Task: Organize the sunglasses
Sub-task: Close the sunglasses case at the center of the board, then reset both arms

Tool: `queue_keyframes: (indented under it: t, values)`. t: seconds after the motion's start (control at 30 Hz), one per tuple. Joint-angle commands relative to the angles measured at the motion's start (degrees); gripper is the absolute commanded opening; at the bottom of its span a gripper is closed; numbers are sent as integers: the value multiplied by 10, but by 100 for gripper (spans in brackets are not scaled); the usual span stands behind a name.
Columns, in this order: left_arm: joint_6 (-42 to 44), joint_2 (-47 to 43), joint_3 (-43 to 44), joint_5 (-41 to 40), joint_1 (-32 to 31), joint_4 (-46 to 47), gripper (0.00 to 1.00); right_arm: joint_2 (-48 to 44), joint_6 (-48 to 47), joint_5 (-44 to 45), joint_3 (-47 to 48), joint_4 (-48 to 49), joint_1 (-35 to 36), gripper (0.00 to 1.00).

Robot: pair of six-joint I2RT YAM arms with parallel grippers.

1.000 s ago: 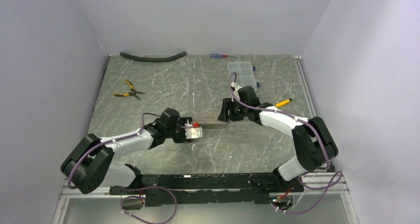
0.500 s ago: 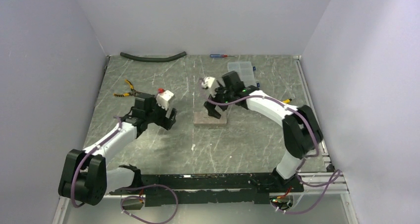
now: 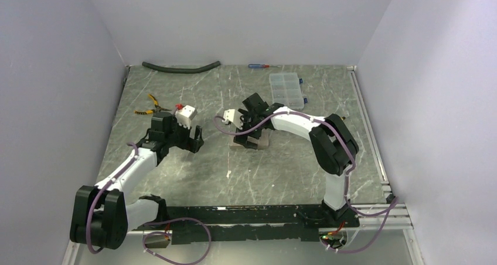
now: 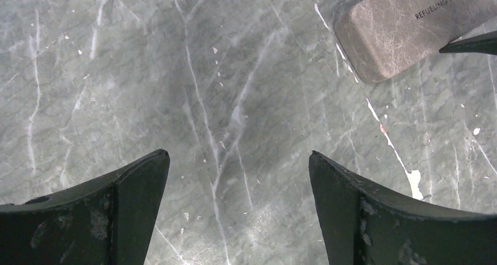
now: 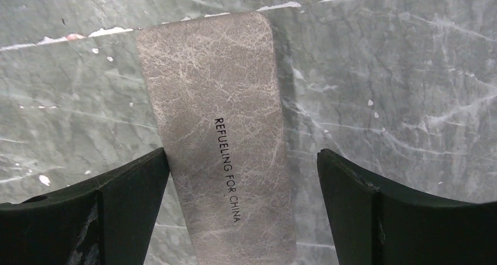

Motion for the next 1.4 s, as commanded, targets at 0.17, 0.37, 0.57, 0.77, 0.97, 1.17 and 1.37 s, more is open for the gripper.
queue_keyframes:
  t: [0.17,0.37,0.57,0.77,0.97,1.17,1.37]
  values:
    - [-33,-17,-15,-1,8,35,94,-66,-6,-19,-22,29,-4,100]
    - [-91,-28,-36,-80,56,80,94,-199,148,-88,-105,158,-66,100]
    - [-151,-65,-78,-91,167,144,94,-392,334,-8,-318,342,-184,100]
    - [-190,-94,-140,-191,235,201,94,-547,421,134,-482,381,-298,100]
    - [-153,-104,-149,-220,245,149,93,-606,462,190,-598,469,-403,100]
    - [-152,-104,-148,-215,249,147,92,-607,494,246,-687,586,-438,100]
    - [-154,-101,-148,-215,249,147,89,-586,488,242,-679,593,-439,100]
